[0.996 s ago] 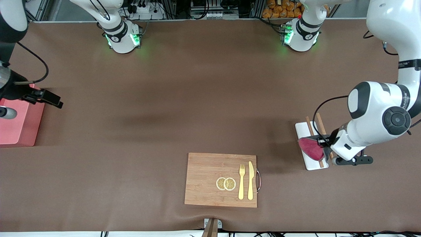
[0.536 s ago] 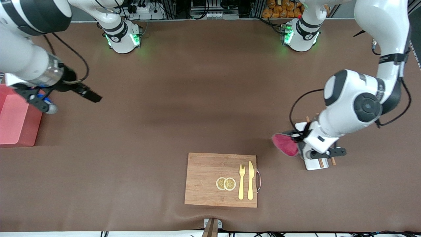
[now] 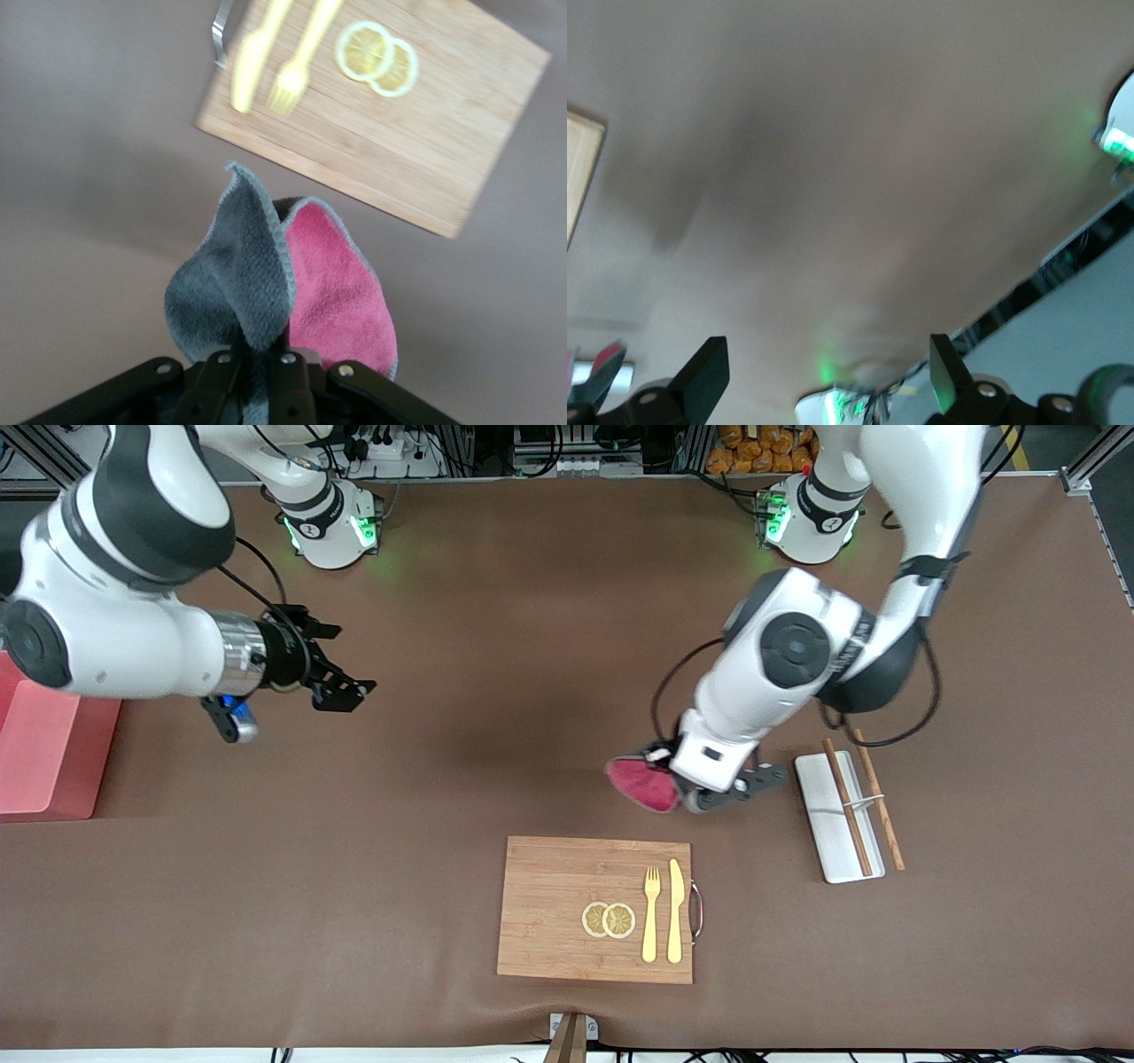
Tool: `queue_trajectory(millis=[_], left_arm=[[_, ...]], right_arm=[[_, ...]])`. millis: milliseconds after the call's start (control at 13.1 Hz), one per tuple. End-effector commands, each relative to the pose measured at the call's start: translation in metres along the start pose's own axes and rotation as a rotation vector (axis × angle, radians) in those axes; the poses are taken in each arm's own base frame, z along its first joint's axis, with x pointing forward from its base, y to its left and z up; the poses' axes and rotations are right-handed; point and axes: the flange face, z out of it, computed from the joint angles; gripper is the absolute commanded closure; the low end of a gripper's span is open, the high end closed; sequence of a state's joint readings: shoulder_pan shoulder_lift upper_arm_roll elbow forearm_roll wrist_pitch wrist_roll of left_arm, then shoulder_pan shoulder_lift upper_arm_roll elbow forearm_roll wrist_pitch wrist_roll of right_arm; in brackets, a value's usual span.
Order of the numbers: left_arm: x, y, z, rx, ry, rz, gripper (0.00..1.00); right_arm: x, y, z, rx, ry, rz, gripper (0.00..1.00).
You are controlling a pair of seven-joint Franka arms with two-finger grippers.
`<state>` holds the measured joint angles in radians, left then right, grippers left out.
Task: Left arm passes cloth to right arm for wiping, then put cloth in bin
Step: 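Carry the cloth toward the table middle while the right gripper approaches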
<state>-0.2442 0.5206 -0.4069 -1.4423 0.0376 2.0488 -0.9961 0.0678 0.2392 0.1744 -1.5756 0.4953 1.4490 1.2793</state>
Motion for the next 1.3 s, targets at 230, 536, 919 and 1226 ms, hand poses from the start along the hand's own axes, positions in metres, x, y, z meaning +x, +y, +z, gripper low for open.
queue_trajectory(millis=[230,536,919,1226], left_arm=[[-0.047,0.064,0.030,-0.139,-0.002,-0.243,1.00],[-0.080,0.092,0.049,-0.215,-0.032,-0.402,1.00],[-0.101,0.106,0.055,-0.252,-0.099,-0.521,1.00],[-0.107,0.113,0.058,-0.305,-0.106,-0.584,1.00]], right_arm=[[-0.001,-0.041,0.041,0.038,-0.112,0.210,0.00],[0.001,-0.083,0.102,0.099,-0.085,0.346,0.00],[0.019,-0.103,0.132,0.160,-0.073,0.378,0.00],[0.016,-0.119,0.147,0.230,-0.095,0.395,0.00]])
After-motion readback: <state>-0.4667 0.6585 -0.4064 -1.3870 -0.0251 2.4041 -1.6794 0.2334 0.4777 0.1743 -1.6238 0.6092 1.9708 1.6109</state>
